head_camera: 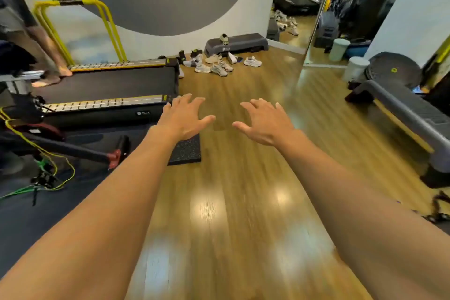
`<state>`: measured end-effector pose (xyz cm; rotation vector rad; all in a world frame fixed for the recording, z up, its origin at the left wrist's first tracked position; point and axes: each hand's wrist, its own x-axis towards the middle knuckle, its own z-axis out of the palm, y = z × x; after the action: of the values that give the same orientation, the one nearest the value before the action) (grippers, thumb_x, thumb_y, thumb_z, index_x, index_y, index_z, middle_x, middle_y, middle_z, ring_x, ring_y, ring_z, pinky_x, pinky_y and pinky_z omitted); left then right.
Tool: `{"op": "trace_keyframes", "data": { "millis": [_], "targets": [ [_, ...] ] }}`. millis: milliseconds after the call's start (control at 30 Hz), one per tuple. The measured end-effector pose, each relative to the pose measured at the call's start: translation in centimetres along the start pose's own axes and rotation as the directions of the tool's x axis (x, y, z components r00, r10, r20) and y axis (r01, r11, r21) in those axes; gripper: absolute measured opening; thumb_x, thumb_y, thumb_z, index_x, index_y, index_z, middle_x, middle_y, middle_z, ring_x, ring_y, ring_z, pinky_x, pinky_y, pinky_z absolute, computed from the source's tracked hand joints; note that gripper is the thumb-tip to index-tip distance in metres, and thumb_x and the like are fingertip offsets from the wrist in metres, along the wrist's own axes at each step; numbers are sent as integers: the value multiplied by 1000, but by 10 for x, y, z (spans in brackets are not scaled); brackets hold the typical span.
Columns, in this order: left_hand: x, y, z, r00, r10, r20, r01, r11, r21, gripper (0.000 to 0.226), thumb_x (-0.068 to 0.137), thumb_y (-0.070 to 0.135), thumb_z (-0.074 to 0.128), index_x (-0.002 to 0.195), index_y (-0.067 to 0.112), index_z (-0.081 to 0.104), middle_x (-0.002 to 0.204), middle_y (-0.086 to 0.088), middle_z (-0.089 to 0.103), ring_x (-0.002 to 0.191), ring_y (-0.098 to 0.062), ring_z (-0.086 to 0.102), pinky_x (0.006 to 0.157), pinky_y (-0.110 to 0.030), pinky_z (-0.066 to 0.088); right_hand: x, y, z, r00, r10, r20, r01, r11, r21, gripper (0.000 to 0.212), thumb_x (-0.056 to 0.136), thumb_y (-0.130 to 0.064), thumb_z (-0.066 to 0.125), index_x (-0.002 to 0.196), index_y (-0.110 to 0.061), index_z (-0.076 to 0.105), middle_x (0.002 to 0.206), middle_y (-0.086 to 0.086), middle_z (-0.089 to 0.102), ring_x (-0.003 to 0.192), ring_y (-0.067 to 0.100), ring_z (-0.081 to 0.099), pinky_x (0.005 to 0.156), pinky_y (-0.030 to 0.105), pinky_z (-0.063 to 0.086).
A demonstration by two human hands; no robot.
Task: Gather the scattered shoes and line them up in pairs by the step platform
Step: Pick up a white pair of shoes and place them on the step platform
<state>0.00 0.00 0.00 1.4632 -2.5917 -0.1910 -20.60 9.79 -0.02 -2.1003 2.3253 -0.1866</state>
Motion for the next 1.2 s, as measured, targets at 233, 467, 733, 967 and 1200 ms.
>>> {"op": "trace_keyframes", "data": {
  "millis": [233,467,733,967,1200],
  "targets": [
    [128,-6,25,999,44,27,-44,999,0,73,88,69,39,149,29,29,156,-10,26,144,-31,22,114,-55,25,106,48,20,999,51,-5,-51,999,9,73,88,-69,35,147,-26,30,154,5,31,144,25,22,114,56,18],
    [271,-1,39,1000,14,26,-14,1000,-14,71,87,69,38,147,30,31,155,-9,28,142,-31,24,110,-55,24,236,122,19,998,65,-25,-64,997,40,74,88,-70,33,148,-26,30,153,3,33,144,25,24,114,55,20],
    [428,-11,54,999,-16,37,18,999,-44,68,90,67,34,146,29,33,154,-8,30,141,-31,27,109,-54,25,381,177,29,998,59,-13,-58,996,61,71,89,-67,37,146,-25,32,151,2,36,141,23,28,112,54,22],
    [582,-41,75,997,10,82,-3,997,-82,67,92,67,33,147,28,33,154,-9,30,141,-31,28,110,-55,26,526,207,45,997,74,15,-75,996,47,68,89,-60,44,147,-27,31,152,2,36,138,24,34,112,53,26],
    [734,-66,84,994,42,98,-36,997,-67,65,92,65,34,146,28,33,152,-10,33,138,-33,31,107,-56,30,666,246,51,994,111,23,-112,992,56,69,89,-59,45,148,-26,31,152,3,35,137,26,36,112,52,28]
  ]
}}
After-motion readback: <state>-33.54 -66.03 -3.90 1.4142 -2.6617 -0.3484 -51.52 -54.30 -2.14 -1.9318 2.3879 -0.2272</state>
